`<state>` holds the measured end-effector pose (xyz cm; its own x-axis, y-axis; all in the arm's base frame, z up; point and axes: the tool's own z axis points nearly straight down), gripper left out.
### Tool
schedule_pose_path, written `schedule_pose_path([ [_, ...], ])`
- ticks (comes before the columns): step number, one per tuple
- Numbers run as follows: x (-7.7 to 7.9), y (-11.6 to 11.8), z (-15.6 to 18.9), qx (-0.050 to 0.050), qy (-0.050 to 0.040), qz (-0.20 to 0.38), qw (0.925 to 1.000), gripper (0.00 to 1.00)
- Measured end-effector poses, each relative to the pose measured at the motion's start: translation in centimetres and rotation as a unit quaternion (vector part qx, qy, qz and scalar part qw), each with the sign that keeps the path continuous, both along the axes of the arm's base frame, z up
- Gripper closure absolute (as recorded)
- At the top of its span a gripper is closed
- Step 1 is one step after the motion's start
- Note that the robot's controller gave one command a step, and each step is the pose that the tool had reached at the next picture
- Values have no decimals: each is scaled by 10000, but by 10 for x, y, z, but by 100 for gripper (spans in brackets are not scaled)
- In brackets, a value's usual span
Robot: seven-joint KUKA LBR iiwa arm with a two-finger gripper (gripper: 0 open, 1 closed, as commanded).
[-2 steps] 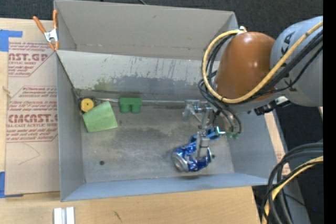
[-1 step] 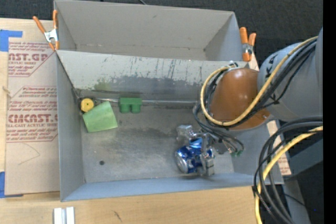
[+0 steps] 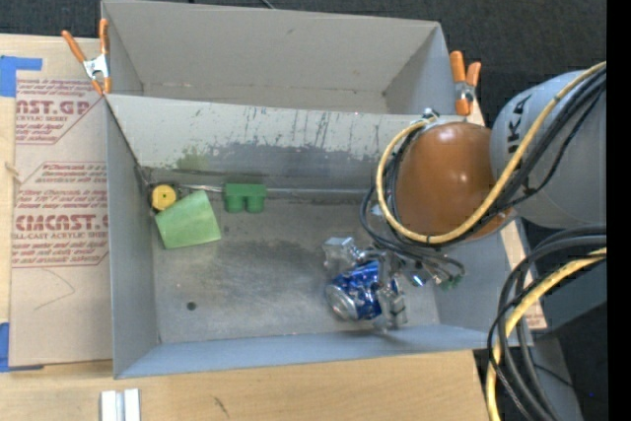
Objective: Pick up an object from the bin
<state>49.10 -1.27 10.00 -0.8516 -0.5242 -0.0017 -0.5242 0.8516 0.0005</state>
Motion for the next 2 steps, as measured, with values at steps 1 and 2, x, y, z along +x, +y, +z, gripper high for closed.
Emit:
schedule_pose_path([
  [1,0,0,18,-1,-5,1889,9820,0],
  [2,2,-8,-32,9,17,3975,9176,0],
])
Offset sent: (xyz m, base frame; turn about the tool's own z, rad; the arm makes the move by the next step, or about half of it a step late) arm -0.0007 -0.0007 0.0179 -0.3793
